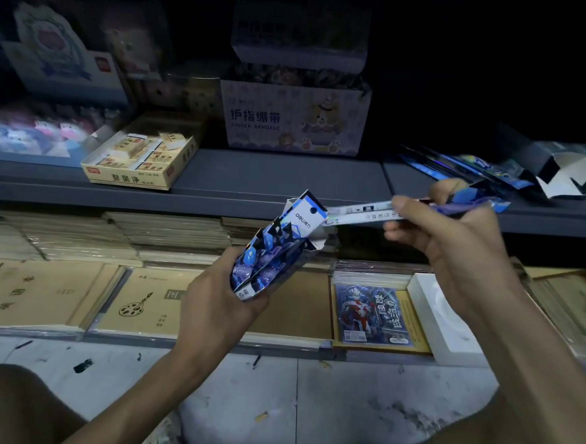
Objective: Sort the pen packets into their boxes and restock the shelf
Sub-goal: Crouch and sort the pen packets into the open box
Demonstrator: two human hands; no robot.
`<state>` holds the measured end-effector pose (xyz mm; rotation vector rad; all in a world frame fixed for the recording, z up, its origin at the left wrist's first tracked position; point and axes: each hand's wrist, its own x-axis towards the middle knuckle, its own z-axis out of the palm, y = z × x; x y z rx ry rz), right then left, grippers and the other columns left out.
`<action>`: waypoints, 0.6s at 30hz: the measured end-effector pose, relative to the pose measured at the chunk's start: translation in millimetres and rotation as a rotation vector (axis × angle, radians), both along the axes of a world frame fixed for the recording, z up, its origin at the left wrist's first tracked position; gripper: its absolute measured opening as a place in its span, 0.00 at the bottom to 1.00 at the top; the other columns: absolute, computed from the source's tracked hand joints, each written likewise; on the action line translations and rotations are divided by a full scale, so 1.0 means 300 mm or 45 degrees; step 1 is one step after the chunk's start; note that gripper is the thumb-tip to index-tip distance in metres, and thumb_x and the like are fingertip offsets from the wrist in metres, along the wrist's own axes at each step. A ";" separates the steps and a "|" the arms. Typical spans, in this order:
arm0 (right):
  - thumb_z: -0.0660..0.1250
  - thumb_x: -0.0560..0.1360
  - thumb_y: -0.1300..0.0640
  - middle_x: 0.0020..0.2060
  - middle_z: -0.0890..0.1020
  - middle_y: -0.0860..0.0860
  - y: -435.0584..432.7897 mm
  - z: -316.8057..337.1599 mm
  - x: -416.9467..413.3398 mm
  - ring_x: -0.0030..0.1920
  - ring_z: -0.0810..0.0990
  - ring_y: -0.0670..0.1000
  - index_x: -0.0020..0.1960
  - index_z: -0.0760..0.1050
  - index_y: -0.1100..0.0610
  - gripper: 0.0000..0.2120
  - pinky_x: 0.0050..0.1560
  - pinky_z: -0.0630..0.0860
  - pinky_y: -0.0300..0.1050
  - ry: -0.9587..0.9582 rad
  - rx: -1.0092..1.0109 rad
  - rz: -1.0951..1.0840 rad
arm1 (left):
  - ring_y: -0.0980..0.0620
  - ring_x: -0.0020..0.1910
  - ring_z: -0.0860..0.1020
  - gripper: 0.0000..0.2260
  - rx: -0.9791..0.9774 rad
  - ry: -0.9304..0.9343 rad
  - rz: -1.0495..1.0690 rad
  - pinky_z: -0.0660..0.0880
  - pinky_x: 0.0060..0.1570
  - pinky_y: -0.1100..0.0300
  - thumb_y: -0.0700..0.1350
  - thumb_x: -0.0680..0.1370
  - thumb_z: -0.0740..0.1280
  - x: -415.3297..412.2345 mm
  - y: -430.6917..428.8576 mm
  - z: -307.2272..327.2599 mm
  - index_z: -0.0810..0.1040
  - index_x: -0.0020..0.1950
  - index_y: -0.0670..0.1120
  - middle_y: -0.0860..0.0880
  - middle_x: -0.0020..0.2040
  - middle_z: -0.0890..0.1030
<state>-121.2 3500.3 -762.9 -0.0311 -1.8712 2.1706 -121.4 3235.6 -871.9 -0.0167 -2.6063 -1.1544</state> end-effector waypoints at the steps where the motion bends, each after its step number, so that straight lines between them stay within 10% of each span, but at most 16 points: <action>1: 0.71 0.77 0.68 0.42 0.78 0.67 0.002 -0.002 0.000 0.38 0.86 0.58 0.45 0.65 0.55 0.16 0.41 0.84 0.43 -0.008 0.010 0.011 | 0.51 0.39 0.82 0.20 0.029 0.003 0.000 0.78 0.38 0.53 0.51 0.67 0.81 0.000 -0.002 0.002 0.75 0.53 0.59 0.60 0.39 0.83; 18: 0.75 0.76 0.61 0.36 0.86 0.61 0.002 -0.021 0.009 0.38 0.86 0.64 0.51 0.79 0.65 0.09 0.33 0.77 0.49 -0.203 0.469 0.053 | 0.59 0.42 0.82 0.20 0.171 -0.016 -0.134 0.81 0.41 0.50 0.51 0.67 0.82 0.008 0.003 0.010 0.76 0.52 0.59 0.64 0.44 0.84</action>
